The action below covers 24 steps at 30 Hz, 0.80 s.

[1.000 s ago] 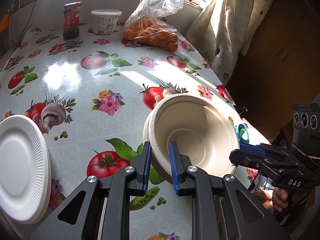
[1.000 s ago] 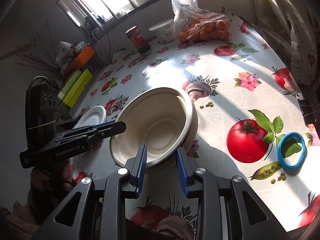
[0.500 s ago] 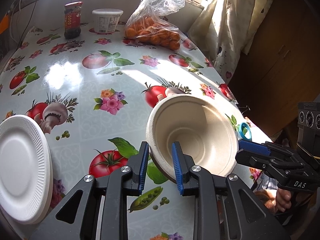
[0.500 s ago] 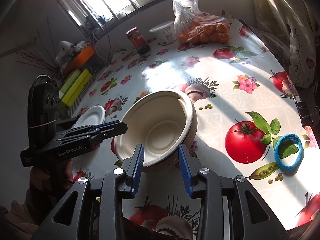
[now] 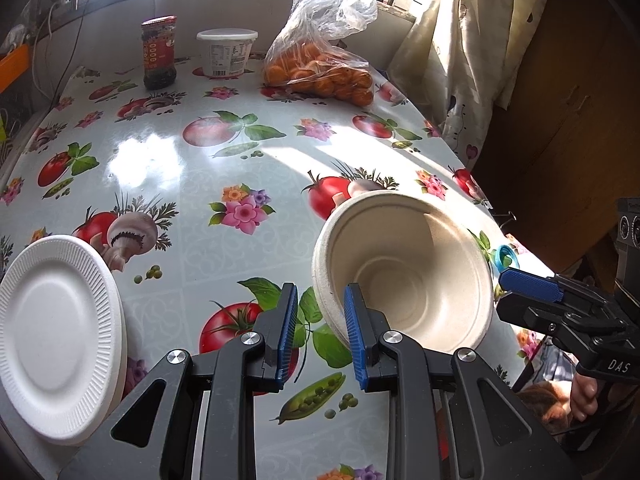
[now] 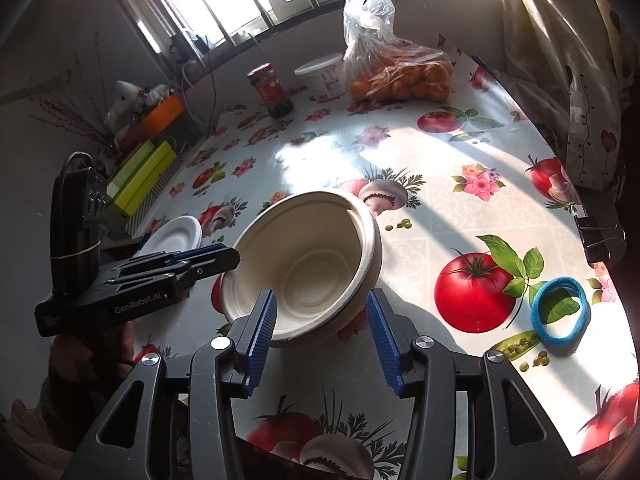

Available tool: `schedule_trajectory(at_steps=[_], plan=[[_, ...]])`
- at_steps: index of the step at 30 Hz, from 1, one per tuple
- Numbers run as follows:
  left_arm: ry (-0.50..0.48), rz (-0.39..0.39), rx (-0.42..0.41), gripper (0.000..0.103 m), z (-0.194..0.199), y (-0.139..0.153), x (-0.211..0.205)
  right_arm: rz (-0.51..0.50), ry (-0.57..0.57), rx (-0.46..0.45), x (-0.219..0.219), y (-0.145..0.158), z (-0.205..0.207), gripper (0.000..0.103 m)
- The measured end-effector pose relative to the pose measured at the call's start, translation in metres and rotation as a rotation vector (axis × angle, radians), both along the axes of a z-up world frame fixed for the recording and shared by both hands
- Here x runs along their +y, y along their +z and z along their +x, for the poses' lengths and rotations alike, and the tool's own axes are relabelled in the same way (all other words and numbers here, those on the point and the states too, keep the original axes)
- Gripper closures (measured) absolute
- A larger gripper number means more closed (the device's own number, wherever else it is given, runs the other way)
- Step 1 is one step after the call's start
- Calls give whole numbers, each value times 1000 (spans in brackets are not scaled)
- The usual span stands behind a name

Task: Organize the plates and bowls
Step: 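Carry the bowl stack with both grippers toward the white plate stack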

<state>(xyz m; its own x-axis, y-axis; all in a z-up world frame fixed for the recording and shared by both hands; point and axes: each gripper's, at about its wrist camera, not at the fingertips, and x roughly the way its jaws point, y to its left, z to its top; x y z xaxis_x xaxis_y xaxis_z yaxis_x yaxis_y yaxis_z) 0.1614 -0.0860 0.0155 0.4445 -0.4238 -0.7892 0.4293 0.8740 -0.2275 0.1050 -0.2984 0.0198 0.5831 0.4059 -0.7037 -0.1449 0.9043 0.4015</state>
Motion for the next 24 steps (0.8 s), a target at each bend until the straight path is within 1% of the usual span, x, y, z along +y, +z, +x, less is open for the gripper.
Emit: schedule_trajectory(at_steps=[1,4,5,9,14,16,19,24], plan=[[0,7,-9,77,-1,0,0,-6,-1,-3,0,0,-1,54],[9,18,-27,65,-3,1,1,-12,-7,-8,0,1,0,52],[14,15,-29,64,-3,0,2,-10,-9,-10,0,1,-1,52],[42,18,-50,64,-5,1,7,-26,-23,-20,1,1,-1,52],[81,51,-119,64,-11,4,11,-35,-44,-39,0,0,-2,52],[82,45,-124,64,-13,4,13,-33,-49,-44,-1,-1,-1,52],[69,59,-145,64,-18,3,9,-43,-51,-49,0,-2,1,52],[63,12,-126,64,-19,0,8,-56,-58,-64,0,-4,3,52]])
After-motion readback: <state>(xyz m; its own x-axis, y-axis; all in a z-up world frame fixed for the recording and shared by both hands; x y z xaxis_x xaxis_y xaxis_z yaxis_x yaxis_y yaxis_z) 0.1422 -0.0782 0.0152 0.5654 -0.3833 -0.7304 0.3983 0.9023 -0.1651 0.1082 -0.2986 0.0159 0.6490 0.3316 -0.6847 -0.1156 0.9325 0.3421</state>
